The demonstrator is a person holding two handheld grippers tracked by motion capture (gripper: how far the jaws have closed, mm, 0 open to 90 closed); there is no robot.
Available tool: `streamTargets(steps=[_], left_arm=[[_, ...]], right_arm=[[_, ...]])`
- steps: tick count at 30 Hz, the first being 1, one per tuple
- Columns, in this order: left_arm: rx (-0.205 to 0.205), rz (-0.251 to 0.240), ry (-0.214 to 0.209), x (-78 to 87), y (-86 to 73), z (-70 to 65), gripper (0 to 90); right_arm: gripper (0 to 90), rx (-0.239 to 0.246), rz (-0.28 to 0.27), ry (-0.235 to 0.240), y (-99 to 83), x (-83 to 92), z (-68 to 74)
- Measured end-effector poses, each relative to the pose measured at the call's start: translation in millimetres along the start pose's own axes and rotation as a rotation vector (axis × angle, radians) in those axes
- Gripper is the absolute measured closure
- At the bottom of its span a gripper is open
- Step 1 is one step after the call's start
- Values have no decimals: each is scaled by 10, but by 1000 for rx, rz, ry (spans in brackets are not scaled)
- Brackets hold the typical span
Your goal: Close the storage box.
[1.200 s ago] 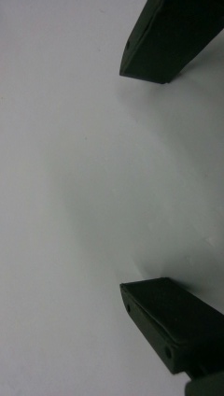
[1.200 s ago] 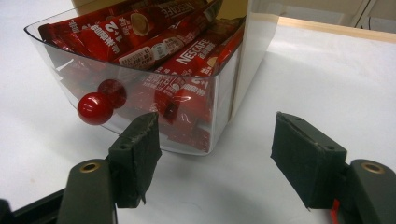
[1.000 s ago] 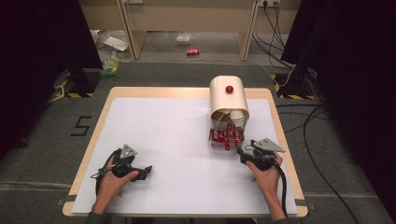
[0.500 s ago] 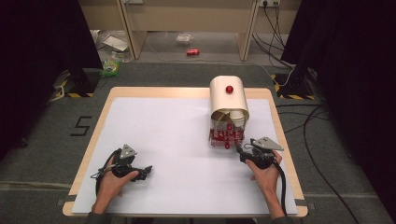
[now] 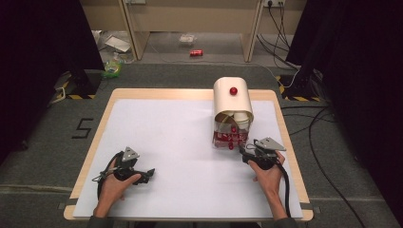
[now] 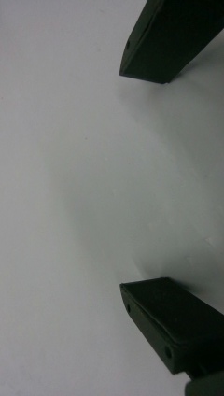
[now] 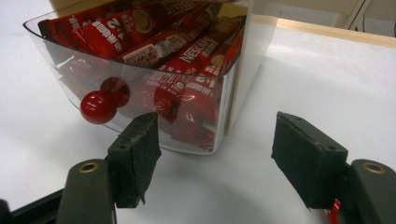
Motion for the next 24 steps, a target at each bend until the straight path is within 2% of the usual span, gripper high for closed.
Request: streamTargets(steps=[15, 24], left_arm=[[0, 0, 0, 0, 0, 0, 0], [0, 0, 0, 0, 0, 0, 0]], right_arm=[[326, -17, -12, -8, 15, -51, -20], [328, -43, -19, -13, 17, -75, -32]])
Point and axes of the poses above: each handheld gripper's, and its own axes: x roughly backward along the jaws, y roughly out of its top, z roughly to its left, the point moved 5 cm from there along -x, roughly forward along the jaws, and after that the axes turned 1 degree about -z, right-handed, at the moved point
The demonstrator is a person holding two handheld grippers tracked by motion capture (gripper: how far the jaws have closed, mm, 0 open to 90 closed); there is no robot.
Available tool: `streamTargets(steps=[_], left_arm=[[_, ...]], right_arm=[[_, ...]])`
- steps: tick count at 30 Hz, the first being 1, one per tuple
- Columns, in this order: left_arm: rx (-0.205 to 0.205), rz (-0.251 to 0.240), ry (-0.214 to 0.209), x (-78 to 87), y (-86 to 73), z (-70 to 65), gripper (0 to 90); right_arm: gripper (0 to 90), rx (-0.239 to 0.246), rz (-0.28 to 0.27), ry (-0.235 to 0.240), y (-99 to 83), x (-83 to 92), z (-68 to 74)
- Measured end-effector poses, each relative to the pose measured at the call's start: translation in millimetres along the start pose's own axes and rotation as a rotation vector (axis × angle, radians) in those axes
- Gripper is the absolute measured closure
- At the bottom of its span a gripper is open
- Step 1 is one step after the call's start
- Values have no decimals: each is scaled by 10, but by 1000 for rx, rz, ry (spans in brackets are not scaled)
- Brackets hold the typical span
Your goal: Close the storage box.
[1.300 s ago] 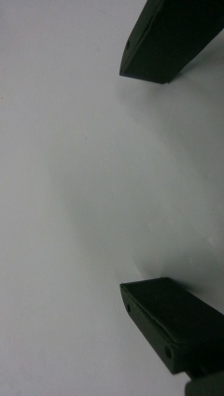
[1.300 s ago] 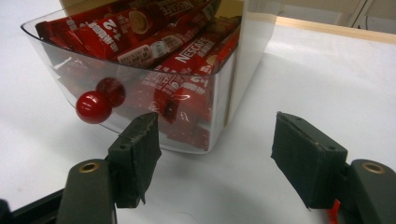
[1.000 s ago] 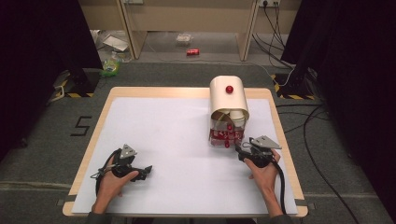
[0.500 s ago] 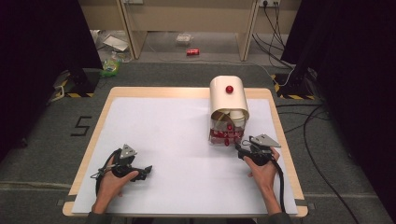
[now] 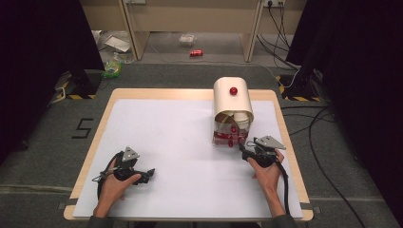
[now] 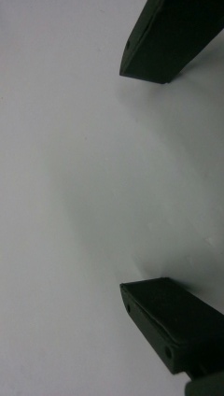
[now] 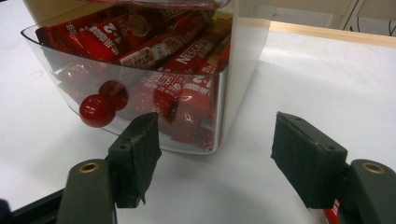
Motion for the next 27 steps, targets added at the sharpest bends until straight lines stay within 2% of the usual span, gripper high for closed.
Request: streamTargets(steps=[14, 27], left_arm=[[0, 0, 0, 0, 0, -1, 0], [0, 0, 0, 0, 0, 0, 0]], right_arm=[[331, -20, -12, -8, 12, -42, -33], [305, 17, 9, -9, 57, -68, 10]])
Point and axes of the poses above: each handheld gripper's, and its own axes: x roughly backward along the jaws, y roughly out of its top, z roughly to its left, the point moved 5 cm from there along -x, roughly forward along the jaws, and after that the axes turned 1 degree about -z, right-handed, at the moved point
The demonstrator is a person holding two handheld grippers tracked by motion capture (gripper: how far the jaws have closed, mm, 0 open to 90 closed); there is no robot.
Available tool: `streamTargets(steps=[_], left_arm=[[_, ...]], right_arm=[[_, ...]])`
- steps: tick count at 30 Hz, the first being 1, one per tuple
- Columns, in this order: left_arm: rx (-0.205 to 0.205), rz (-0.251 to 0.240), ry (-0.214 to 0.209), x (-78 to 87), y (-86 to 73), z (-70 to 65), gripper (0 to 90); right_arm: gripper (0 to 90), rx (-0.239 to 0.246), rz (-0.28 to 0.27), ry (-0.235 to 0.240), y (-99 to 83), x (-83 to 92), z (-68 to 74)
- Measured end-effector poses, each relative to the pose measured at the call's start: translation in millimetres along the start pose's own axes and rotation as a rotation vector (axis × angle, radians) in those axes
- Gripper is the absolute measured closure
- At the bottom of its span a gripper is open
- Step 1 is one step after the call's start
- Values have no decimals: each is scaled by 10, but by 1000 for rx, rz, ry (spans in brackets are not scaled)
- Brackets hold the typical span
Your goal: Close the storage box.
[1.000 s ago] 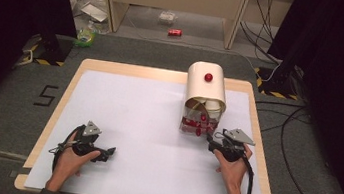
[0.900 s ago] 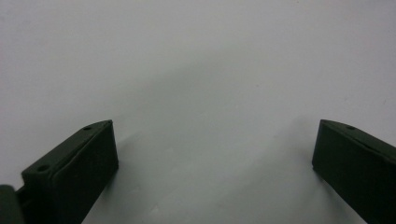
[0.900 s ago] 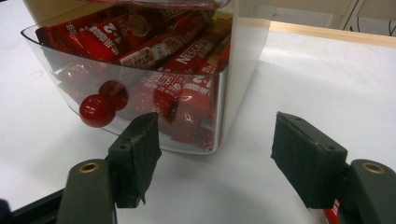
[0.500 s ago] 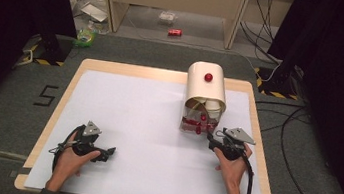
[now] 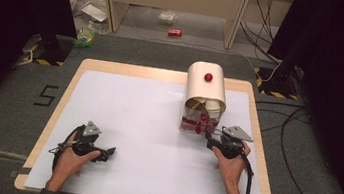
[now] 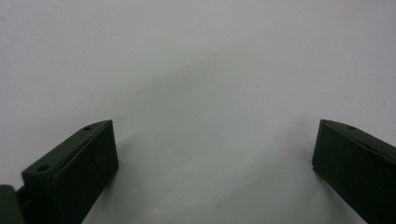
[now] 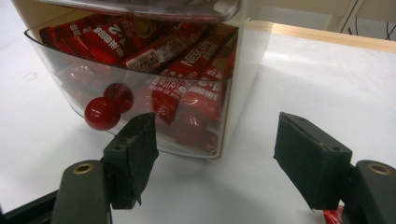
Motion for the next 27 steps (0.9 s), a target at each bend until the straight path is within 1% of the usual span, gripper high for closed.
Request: streamTargets(steps=[6, 9, 13, 14, 17, 20, 27], left_arm=[[0, 0, 0, 0, 0, 0, 0], [0, 0, 0, 0, 0, 1, 0], [0, 0, 0, 0, 0, 0, 0], [0, 0, 0, 0, 0, 0, 0], [0, 0, 0, 0, 0, 0, 0], [0, 0, 0, 0, 0, 0, 0], [0, 0, 0, 0, 0, 0, 0]], right_arm=[[332, -5, 2, 7, -1, 7, 12], [340, 6, 2, 1, 3, 21, -1], [339, 6, 12, 4, 1, 52, -14], [339, 8, 17, 5, 1, 64, -12], [340, 40, 22, -1, 8, 104, -2], [340, 59, 27, 2, 12, 140, 5], [344, 56, 26, 5, 21, 202, -16]])
Point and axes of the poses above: each handheld gripper's, and its own axes: x roughly backward along the jaws, y roughly out of its top, z roughly to its left, the point moved 5 cm from there along -x, roughly forward along the jaws, and after that the axes turned 1 degree about -z, right-handed, at the moved point
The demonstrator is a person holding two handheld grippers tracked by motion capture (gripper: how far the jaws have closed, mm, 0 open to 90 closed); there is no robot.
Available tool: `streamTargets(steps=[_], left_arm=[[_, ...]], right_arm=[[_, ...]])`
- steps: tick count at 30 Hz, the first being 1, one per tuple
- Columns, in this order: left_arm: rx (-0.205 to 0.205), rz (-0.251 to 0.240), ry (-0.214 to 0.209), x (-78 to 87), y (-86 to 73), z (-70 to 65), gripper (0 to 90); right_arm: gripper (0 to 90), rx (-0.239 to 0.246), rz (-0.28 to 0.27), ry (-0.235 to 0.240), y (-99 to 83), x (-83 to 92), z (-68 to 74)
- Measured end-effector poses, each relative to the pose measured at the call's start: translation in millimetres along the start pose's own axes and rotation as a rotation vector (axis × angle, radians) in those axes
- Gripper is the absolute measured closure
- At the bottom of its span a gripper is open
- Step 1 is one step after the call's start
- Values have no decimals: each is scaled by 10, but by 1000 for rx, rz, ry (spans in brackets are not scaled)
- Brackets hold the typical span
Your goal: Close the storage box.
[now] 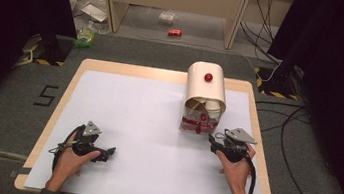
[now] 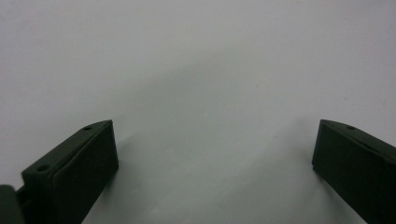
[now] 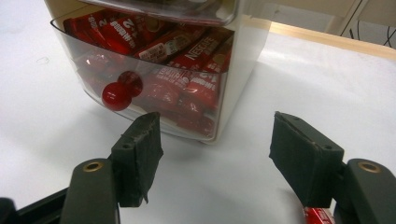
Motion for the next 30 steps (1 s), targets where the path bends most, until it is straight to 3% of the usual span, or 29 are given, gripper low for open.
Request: streamTargets(steps=[13, 30], left_arm=[[0, 0, 0, 0, 0, 0, 0], [0, 0, 0, 0, 0, 0, 0]], right_arm=[[345, -43, -12, 27, 10, 109, -25], [345, -43, -11, 46, 3, 207, -7]])
Point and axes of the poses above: each handheld gripper's, and its own axes: x roughly backward along the jaws, y roughly out of its top, z roughly to its left, the point moved 5 cm from there along -x, roughly forward along the jaws, and after that the axes turned 1 degree about -z, right-handed, at the moved point
